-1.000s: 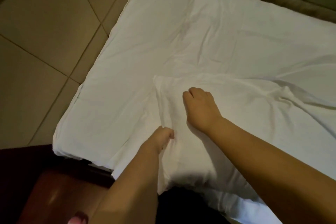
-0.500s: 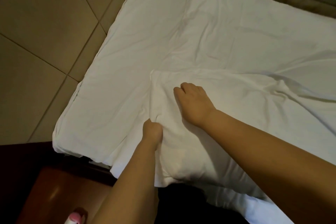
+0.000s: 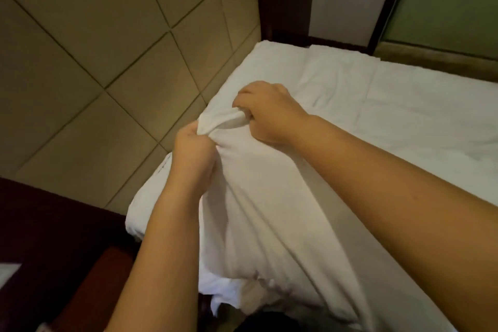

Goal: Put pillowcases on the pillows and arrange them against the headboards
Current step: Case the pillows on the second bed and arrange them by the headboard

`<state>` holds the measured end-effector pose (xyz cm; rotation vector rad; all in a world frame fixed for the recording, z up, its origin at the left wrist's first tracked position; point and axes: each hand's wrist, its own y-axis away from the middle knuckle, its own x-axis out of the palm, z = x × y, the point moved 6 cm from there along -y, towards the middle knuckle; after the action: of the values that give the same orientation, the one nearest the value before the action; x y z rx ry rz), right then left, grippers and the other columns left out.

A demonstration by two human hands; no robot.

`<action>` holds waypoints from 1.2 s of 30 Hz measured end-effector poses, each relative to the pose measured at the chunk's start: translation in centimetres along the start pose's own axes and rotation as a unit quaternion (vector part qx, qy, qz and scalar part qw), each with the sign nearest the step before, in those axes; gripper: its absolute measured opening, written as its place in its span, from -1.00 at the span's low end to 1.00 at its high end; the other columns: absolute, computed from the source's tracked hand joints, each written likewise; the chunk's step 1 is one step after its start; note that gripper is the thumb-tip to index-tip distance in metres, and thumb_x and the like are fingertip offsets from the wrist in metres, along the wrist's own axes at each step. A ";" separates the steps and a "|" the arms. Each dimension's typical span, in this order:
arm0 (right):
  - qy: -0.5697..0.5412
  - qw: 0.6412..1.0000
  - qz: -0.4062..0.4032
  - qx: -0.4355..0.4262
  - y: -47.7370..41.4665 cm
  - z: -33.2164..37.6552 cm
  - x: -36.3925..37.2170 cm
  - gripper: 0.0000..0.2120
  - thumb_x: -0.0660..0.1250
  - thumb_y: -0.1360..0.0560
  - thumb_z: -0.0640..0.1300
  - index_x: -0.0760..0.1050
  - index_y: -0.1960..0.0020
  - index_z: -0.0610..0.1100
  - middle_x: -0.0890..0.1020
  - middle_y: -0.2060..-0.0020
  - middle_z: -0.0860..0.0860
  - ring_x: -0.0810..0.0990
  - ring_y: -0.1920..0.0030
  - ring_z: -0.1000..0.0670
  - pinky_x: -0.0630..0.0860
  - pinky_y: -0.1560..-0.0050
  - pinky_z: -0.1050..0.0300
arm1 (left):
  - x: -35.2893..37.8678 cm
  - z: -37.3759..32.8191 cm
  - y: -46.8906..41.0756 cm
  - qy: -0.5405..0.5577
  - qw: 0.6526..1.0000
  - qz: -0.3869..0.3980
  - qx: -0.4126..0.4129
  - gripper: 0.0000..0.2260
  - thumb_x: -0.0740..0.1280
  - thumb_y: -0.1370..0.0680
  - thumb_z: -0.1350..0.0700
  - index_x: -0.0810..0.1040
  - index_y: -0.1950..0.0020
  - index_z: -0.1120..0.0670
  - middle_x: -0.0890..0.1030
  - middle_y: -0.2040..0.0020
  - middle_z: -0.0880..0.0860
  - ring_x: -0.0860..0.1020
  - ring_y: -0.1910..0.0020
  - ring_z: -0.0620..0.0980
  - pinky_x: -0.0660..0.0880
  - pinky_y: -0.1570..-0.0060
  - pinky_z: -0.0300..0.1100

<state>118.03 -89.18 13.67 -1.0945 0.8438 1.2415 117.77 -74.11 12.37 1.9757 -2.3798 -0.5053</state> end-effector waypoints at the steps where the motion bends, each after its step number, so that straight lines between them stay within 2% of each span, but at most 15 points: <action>1: -0.001 1.000 -0.004 0.000 0.1 0.1 -0.3 -0.69 0.18 -0.52 -0.18 0.49 -0.23 0.00 0.52 -0.20 0.02 0.40 -0.27 -0.07 0.33 -0.24 -0.06 | -0.6 0.4 -0.1 -0.012 1.000 -0.024 -0.013 -0.76 0.15 -0.39 0.32 0.58 0.21 0.10 0.49 0.37 0.03 0.38 0.35 -0.01 0.28 0.42 -0.26; 3: -0.015 0.999 0.033 0.007 0.7 0.7 0.9 -0.68 0.16 -0.59 -0.06 0.41 -0.33 0.00 0.48 -0.27 -0.02 0.38 -0.31 -0.10 0.34 -0.26 -0.09 | -2.0 2.4 -0.6 -0.074 0.993 -0.071 -0.051 -0.75 0.11 -0.34 0.29 0.55 0.13 0.19 0.39 0.36 0.07 0.29 0.28 0.04 0.19 0.39 -0.24; 5: -0.013 0.996 0.092 -0.002 1.9 1.3 3.3 -0.62 0.18 -0.58 -0.03 0.34 -0.39 0.01 0.45 -0.30 -0.03 0.36 -0.34 -0.11 0.33 -0.29 -0.10 | -3.6 5.2 -1.4 -0.120 0.982 -0.111 -0.098 -0.73 0.11 -0.46 0.35 0.56 -0.03 0.25 0.42 0.30 0.09 0.29 0.31 0.07 0.23 0.35 -0.23; 8: -0.017 0.989 0.147 -0.003 3.6 1.2 6.8 -0.62 0.13 -0.59 -0.02 0.32 -0.40 0.01 0.44 -0.30 -0.04 0.35 -0.34 -0.13 0.33 -0.28 -0.10 | -6.8 8.5 -3.1 -0.168 0.963 -0.156 -0.144 -0.69 0.09 -0.59 0.33 0.45 -0.31 0.31 0.54 -0.02 0.28 0.38 0.12 0.07 0.37 0.13 -0.14; 13: -0.022 0.977 0.209 0.018 4.2 1.3 10.7 -0.61 0.16 -0.59 -0.02 0.32 -0.41 0.01 0.42 -0.32 -0.05 0.33 -0.35 -0.13 0.33 -0.29 -0.08 | -9.9 10.4 -6.9 -0.213 0.950 -0.146 -0.177 -0.71 0.10 -0.57 0.35 0.46 -0.25 0.33 0.51 -0.09 0.26 0.45 -0.01 0.17 0.38 0.01 -0.06; 16: -0.027 0.972 0.232 0.032 4.2 1.5 11.6 -0.54 0.18 -0.53 -0.16 0.30 -0.42 0.00 0.39 -0.33 -0.05 0.31 -0.36 -0.12 0.31 -0.31 -0.04 | -10.5 12.4 -8.1 -0.305 0.922 -0.106 -0.213 -0.70 0.19 -0.55 0.28 0.43 -0.28 0.30 0.51 -0.18 0.30 0.51 -0.08 0.26 0.40 0.04 -0.10; 19: -0.027 0.969 0.237 0.071 4.8 0.4 12.4 -0.56 0.20 -0.54 -0.14 0.30 -0.41 -0.01 0.41 -0.31 -0.05 0.35 -0.33 -0.12 0.33 -0.28 -0.03 | -10.0 13.9 -8.6 -0.404 0.883 -0.074 -0.229 -0.54 0.27 -0.47 0.19 0.31 -0.36 0.19 0.46 -0.26 0.25 0.47 -0.19 0.25 0.48 -0.15 0.02; 21: -0.026 0.966 0.228 0.115 5.9 -1.0 12.7 -0.61 0.19 -0.56 -0.10 0.33 -0.39 -0.02 0.44 -0.27 -0.06 0.39 -0.29 -0.13 0.37 -0.24 -0.02 | -7.4 13.0 -8.7 -0.445 0.874 -0.044 -0.189 -0.53 0.26 -0.48 0.18 0.30 -0.39 0.10 0.40 -0.30 0.19 0.40 -0.26 0.21 0.45 -0.19 0.02; 25: -0.031 0.949 0.211 0.231 11.5 -5.5 12.7 -0.65 0.15 -0.59 -0.10 0.37 -0.36 -0.07 0.44 -0.27 -0.09 0.39 -0.29 -0.14 0.35 -0.23 -0.02 | 2.5 11.0 -7.9 -0.439 0.890 0.077 -0.096 -0.60 0.25 -0.51 0.18 0.35 -0.35 0.09 0.38 -0.30 0.16 0.40 -0.26 0.18 0.45 -0.20 0.03; 28: -0.071 0.920 0.143 0.358 18.3 -9.6 11.3 -0.64 0.19 -0.54 -0.18 0.41 -0.33 -0.06 0.46 -0.26 -0.07 0.39 -0.28 -0.12 0.34 -0.23 0.03 | 12.0 10.5 -5.3 -0.458 0.868 0.191 -0.012 -0.63 0.26 -0.52 0.18 0.39 -0.33 0.09 0.40 -0.29 0.15 0.40 -0.28 0.17 0.42 -0.24 0.00; 32: -0.084 0.843 0.046 0.530 29.1 -13.6 8.7 -0.66 0.21 -0.51 -0.21 0.44 -0.28 -0.12 0.49 -0.19 -0.11 0.43 -0.23 -0.14 0.41 -0.19 0.03 | 24.5 10.8 1.9 -0.479 0.792 0.351 0.143 -0.72 0.24 -0.56 0.12 0.44 -0.27 0.10 0.43 -0.25 0.13 0.43 -0.23 0.14 0.41 -0.16 -0.05; 34: -0.083 0.801 0.014 0.593 34.1 -14.2 7.9 -0.70 0.21 -0.52 -0.17 0.46 -0.24 -0.14 0.50 -0.15 -0.12 0.45 -0.20 -0.16 0.45 -0.17 0.00 | 29.4 11.3 6.4 -0.495 0.730 0.414 0.223 -0.74 0.19 -0.59 0.05 0.49 -0.23 0.12 0.47 -0.21 0.14 0.45 -0.20 0.17 0.43 -0.15 -0.02; 36: -0.088 0.755 -0.013 0.650 38.5 -14.0 7.5 -0.68 0.21 -0.54 -0.15 0.45 -0.27 -0.15 0.49 -0.16 -0.14 0.45 -0.21 -0.17 0.46 -0.17 -0.01 | 33.1 12.0 10.9 -0.519 0.646 0.463 0.315 -0.73 0.15 -0.61 0.03 0.52 -0.19 0.12 0.49 -0.16 0.14 0.47 -0.16 0.18 0.43 -0.10 0.01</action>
<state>82.28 -101.00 -4.21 0.1616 1.2108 0.4330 98.02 -101.28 -2.79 -0.1341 -4.1167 -0.9370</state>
